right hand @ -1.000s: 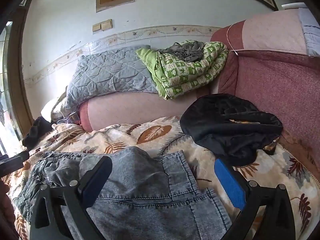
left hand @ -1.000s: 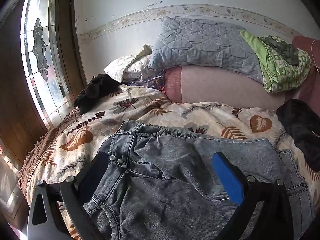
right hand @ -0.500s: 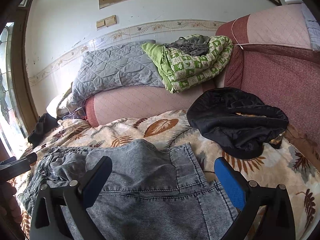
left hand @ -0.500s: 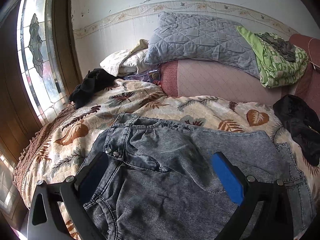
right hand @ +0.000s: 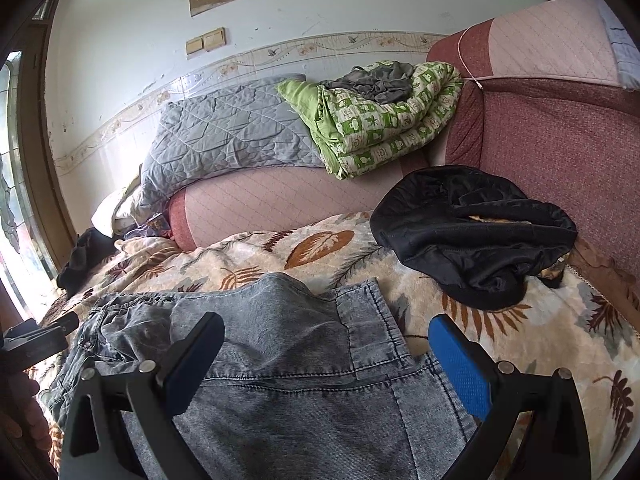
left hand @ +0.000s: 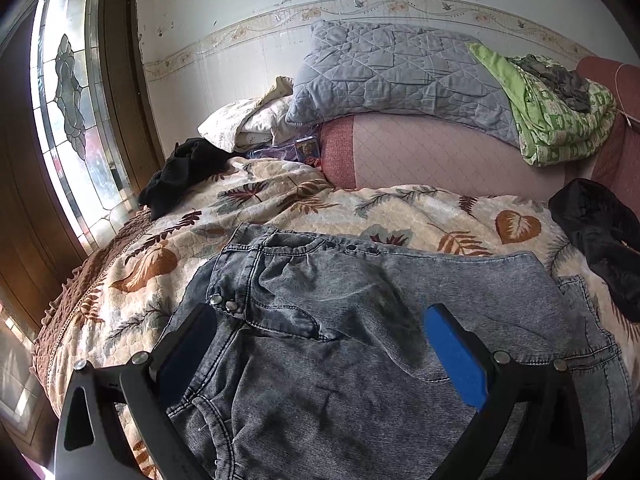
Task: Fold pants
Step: 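Move both tools over the grey denim jeans lying on the bed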
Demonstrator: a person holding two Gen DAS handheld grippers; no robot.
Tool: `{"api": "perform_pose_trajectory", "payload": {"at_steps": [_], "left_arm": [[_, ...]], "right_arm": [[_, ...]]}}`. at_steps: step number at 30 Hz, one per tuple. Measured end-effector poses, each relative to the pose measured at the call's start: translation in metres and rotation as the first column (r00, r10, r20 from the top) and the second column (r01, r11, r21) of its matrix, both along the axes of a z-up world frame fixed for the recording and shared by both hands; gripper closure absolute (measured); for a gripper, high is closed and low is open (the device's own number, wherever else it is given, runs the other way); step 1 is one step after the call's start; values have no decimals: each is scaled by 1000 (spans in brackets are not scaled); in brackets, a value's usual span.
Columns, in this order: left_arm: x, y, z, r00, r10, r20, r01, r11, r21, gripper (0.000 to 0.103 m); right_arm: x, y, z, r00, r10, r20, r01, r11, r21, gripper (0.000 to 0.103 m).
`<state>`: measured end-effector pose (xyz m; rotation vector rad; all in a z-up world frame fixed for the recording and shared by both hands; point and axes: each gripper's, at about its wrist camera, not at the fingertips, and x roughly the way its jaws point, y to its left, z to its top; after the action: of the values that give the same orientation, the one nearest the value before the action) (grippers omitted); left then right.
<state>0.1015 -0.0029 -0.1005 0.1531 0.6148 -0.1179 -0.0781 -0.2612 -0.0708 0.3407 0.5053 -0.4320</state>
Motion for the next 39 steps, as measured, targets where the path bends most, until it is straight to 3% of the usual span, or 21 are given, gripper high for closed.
{"api": "perform_pose_trajectory", "payload": {"at_steps": [39], "left_arm": [[-6,-24,-23,997,-65,-46,68,996,59,0]], "right_arm": [[0,-4,-7,999,-8,-34,8,1000,-11,0]]}}
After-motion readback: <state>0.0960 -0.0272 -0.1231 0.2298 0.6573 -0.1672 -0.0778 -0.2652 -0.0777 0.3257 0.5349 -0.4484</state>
